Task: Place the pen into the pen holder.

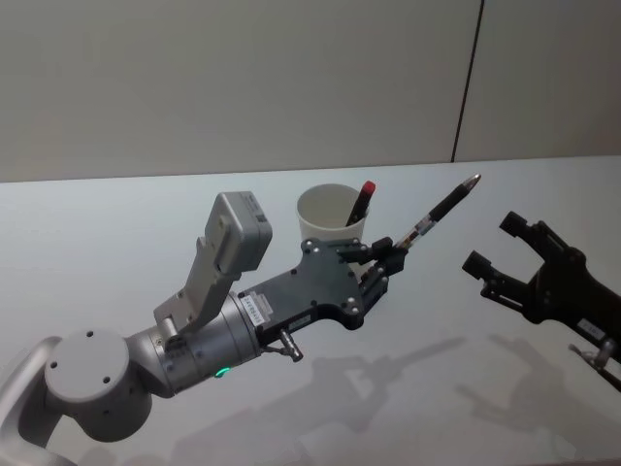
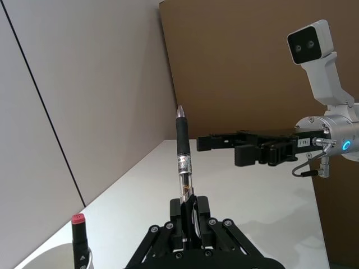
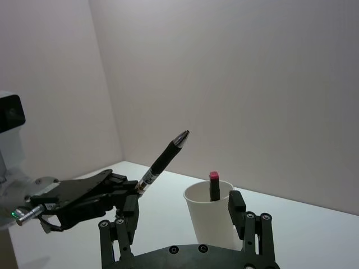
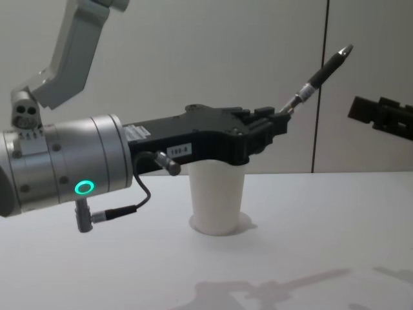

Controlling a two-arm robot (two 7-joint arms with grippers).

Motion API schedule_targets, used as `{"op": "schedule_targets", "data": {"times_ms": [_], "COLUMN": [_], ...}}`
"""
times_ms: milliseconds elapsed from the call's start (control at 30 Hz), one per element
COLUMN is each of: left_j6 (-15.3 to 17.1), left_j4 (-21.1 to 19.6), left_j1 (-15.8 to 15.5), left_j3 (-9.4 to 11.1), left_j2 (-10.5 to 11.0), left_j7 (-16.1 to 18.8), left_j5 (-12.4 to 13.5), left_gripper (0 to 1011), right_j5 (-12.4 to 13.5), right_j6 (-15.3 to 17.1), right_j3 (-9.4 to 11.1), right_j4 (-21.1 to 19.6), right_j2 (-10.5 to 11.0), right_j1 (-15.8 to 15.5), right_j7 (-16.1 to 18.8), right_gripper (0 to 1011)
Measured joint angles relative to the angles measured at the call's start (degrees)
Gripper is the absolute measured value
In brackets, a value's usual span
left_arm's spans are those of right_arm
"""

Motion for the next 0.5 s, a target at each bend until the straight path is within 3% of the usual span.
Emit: {"op": "schedule_targets", "data": {"times_ms": [233,500], "left_j6": [0.0,0.0], "left_j4": [0.0,0.0], "left_j1": [0.0,0.0], "left_j3": [0.0,0.0], "left_j2": [0.0,0.0], "left_j7": [0.0,0.0], "left_j5": [0.0,0.0], "left_gripper": [175,175], "right_j5": [4.4,7.8], "right_j6": [-0.3,0.4], "right_j3": [-0.4,-1.1], "right_j4": [3.4,6.9], "right_j2": [-1.0,-2.3], "right_j1": [1.7,3.8], "right_j7": [3.0,4.7], "right_gripper": [1001,1001]}}
